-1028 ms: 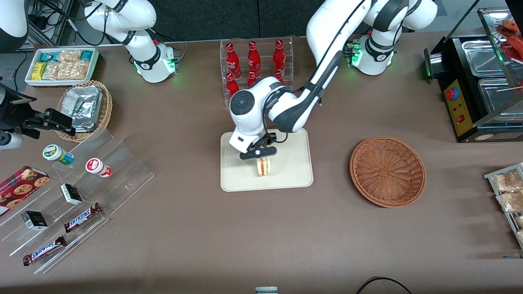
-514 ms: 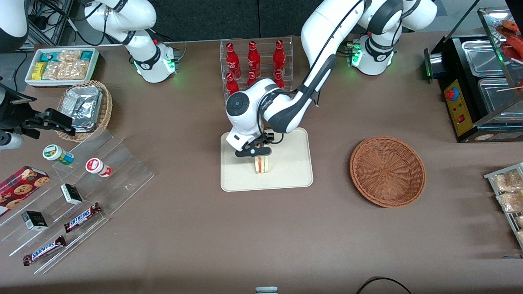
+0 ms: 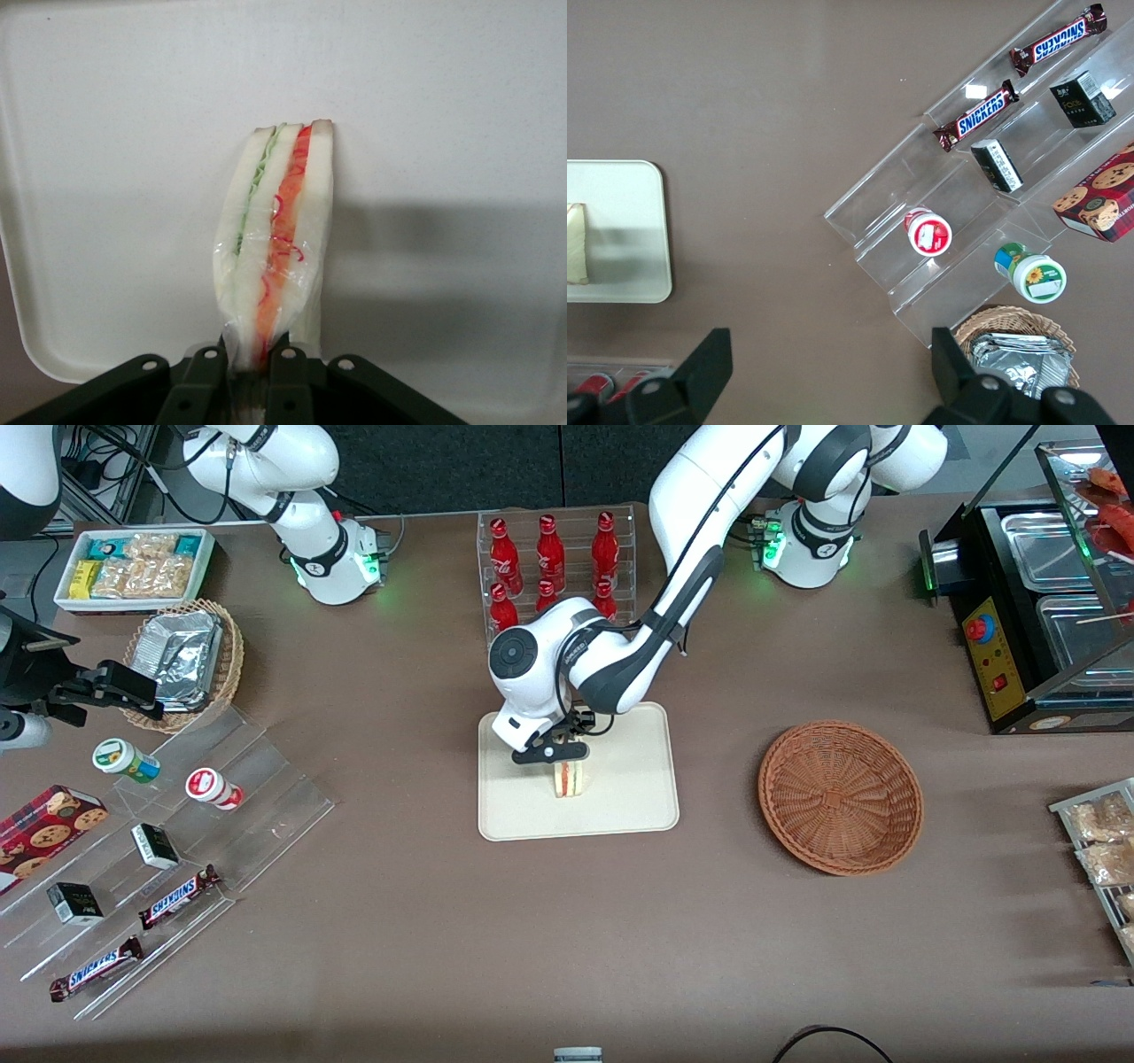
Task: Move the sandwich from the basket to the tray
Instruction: 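Lower the sandwich onto the cream tray and open the left gripper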
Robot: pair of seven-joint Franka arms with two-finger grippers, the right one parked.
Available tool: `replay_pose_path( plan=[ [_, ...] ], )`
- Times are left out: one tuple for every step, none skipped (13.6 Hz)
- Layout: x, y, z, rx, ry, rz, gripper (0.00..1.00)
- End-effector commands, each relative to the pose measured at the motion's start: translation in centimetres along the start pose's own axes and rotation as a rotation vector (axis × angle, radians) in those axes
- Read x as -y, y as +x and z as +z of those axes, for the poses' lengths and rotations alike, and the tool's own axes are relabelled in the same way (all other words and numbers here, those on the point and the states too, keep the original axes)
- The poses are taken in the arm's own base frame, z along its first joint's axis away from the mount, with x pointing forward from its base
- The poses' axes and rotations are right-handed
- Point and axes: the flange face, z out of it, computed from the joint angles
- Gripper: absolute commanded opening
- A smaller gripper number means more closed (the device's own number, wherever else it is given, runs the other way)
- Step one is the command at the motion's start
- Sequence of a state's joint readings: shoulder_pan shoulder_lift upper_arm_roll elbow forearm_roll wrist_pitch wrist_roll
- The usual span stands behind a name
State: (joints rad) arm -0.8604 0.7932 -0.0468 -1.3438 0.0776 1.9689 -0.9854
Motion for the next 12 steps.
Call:
replay_pose_path(
  plan=[
    [0.2, -0.1, -0.2, -0.015, 0.021, -0.021, 0.83],
    [0.2, 0.0, -0.6, -0.017, 0.013, -0.026, 0.99],
    [0.3, 0.2, -1.4, -0.02, 0.0, -0.033, 0.99],
    [0.5, 0.4, -2.6, -0.026, -0.014, -0.04, 0.99],
    [1.0, 0.5, -4.4, -0.033, -0.024, -0.046, 1.0],
    [1.8, 0.6, -6.1, -0.033, -0.018, -0.053, 1.0],
    [3.5, 2.0, -7.8, -0.032, -0.024, -0.082, 1.0],
    [5.4, 3.0, -10.4, -0.035, -0.037, -0.111, 1.0],
    [7.4, 3.6, -12.7, -0.026, -0.031, -0.137, 1.0],
    [9.8, 4.3, -15.1, 0.005, -0.034, -0.174, 1.0],
    [13.2, 5.3, -18.0, 0.043, -0.046, -0.222, 1.0],
    [16.9, 6.0, -20.5, 0.068, -0.038, -0.25, 1.0]
  ],
)
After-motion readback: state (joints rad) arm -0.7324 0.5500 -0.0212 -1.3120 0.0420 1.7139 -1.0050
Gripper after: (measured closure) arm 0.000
